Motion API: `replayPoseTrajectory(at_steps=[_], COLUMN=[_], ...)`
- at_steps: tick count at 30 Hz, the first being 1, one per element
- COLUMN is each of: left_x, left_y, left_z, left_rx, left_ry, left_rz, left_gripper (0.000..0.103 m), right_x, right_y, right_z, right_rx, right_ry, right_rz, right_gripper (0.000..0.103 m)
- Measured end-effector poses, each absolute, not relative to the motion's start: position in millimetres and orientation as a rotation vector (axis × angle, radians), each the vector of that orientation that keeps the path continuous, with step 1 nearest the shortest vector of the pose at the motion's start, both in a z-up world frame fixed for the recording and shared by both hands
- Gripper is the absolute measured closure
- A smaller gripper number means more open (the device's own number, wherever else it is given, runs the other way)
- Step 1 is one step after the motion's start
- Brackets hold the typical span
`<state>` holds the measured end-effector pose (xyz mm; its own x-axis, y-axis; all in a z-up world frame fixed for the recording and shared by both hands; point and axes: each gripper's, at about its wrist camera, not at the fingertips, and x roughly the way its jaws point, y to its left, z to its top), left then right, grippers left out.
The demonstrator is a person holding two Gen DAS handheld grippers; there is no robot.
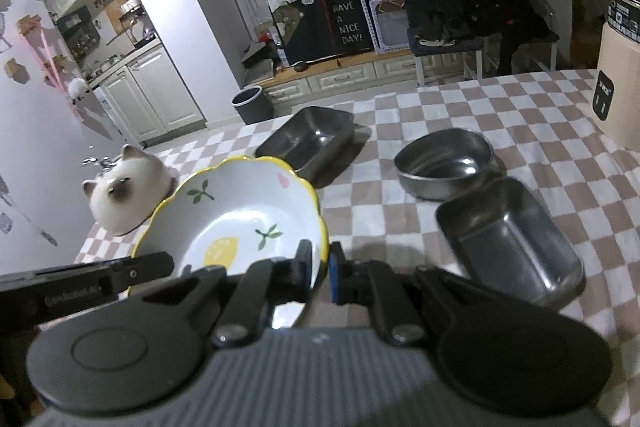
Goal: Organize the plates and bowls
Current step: 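Lift the lemon-print bowl with both grippers and carry it toward the cream bowl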
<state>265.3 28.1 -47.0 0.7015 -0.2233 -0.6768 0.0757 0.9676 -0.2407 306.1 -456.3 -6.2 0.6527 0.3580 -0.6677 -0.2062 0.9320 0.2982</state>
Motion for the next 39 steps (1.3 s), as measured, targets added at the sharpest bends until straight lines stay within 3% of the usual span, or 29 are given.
replayPoseTrajectory(at_steps=[17,39], left_x=[191,205], left_y=[66,71], left_z=[-49,-83], left_rx=[-0.22,-0.153], left_ry=[0.788,0.935], left_rz=[-0.068,-0.041], left_gripper=[0.093,0.09], right_x=[252,252], right_y=[-417,-390], right_z=[-10,-32], right_rx=[0.142,0.045], right_ry=[0.837,0.9], right_rz=[0.38,0.359], right_gripper=[0.092,0.092])
